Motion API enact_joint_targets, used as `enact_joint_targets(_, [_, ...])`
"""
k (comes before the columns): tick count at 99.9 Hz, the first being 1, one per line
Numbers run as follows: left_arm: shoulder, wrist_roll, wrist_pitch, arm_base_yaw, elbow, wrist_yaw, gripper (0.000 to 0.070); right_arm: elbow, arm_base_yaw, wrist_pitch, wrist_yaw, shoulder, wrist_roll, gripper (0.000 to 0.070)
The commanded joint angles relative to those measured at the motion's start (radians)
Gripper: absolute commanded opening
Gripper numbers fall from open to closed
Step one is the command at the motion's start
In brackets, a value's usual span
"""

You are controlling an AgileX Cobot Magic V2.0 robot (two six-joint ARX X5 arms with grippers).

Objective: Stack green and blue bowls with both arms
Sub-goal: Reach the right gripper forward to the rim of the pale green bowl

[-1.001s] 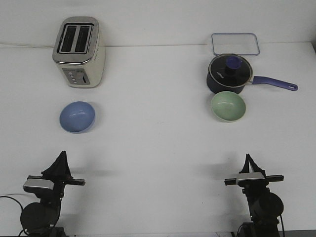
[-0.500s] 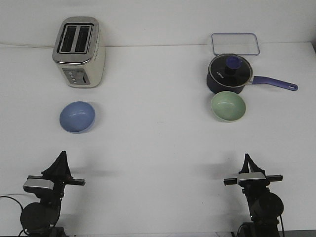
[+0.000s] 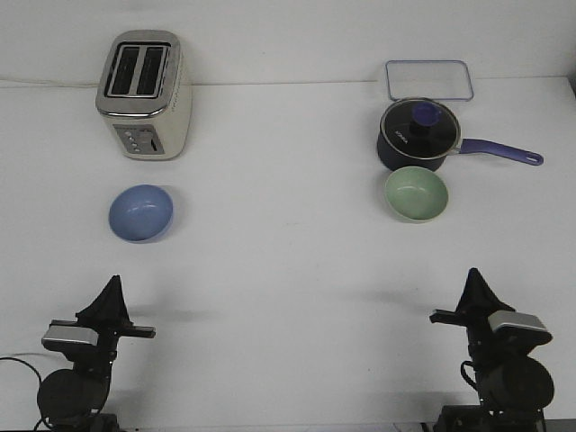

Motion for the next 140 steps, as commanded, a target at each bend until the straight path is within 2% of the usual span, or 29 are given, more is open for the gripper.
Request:
enact_joint_targets(1, [0.0,-0.003,0.01,0.0,-0.019,0.001,0.0014,0.102,0.0,-0.075,0.003,0.104,0.005,0.0002])
enact_joint_targets(4, [0.0,-0.003,0.01,0.0,-0.019,0.001,0.0014,0.15,0.0,-0.105,0.0,0.156,-0.01,0.0026])
enact_joint_targets(7, [0.0,-0.002,0.009,0.0,-0.019,0.001,0.0014,0.194,0.0,-0.13,-0.005,0.206,-0.02,0.0088])
enact_joint_targets(10, [0.0,-0.003,0.01,0.0,-0.019,0.001,0.0014,0.237,0.0,-0.153,-0.007,0.257,-0.028,0.019])
enact_joint_targets(16, [0.0,-0.003,0.01,0.0,-0.019,0.001,0.0014,0.32,0.0,-0.193,-0.007,0.357,-0.034,0.044])
enact_joint_targets(18, [0.0,-0.003,0.01,0.0,-0.019,0.001,0.0014,0.346,0.0,-0.206,-0.007,0.389,-0.037,0.0499])
enact_joint_targets(20, [0.0,-0.003,0.01,0.0,-0.019,0.001,0.0014,0.372,0.0,-0.216,-0.007,0.423,-0.041,0.0538])
enact_joint_targets(24, [0.0,-0.003,0.01,0.0,-0.019,0.001,0.0014,0.421,0.0,-0.234,-0.008,0.489,-0.052,0.0567])
enact_joint_targets(54, [0.0,-0.003,0.01,0.0,-0.019,0.001,0.0014,0.727,-0.014,-0.327,-0.009,1.003,-0.119,0.0566])
enact_joint_targets(87, [0.0,-0.002,0.01,0.0,-0.019,0.001,0.0014,0.956,-0.074,-0.33,-0.016,1.473,-0.164,0.056])
enact_joint_targets(114, [0.0,-0.002,0.01,0.0,-0.019,0.001,0.0014,1.073,-0.113,-0.328,-0.11,1.693,-0.169,0.0538])
enact_joint_targets(131, [0.0,-0.002,0.01,0.0,-0.019,0.001,0.0014,1.083,-0.112,-0.333,-0.136,1.75,-0.18,0.0479])
enact_joint_targets(135, [0.0,-0.002,0.01,0.0,-0.019,0.001,0.0014,1.083,-0.112,-0.338,-0.138,1.754,-0.182,0.0406])
enact_joint_targets(140, [0.0,-0.003,0.01,0.0,-0.019,0.001,0.0014,1.083,-0.111,-0.343,-0.137,1.754,-0.19,0.0242])
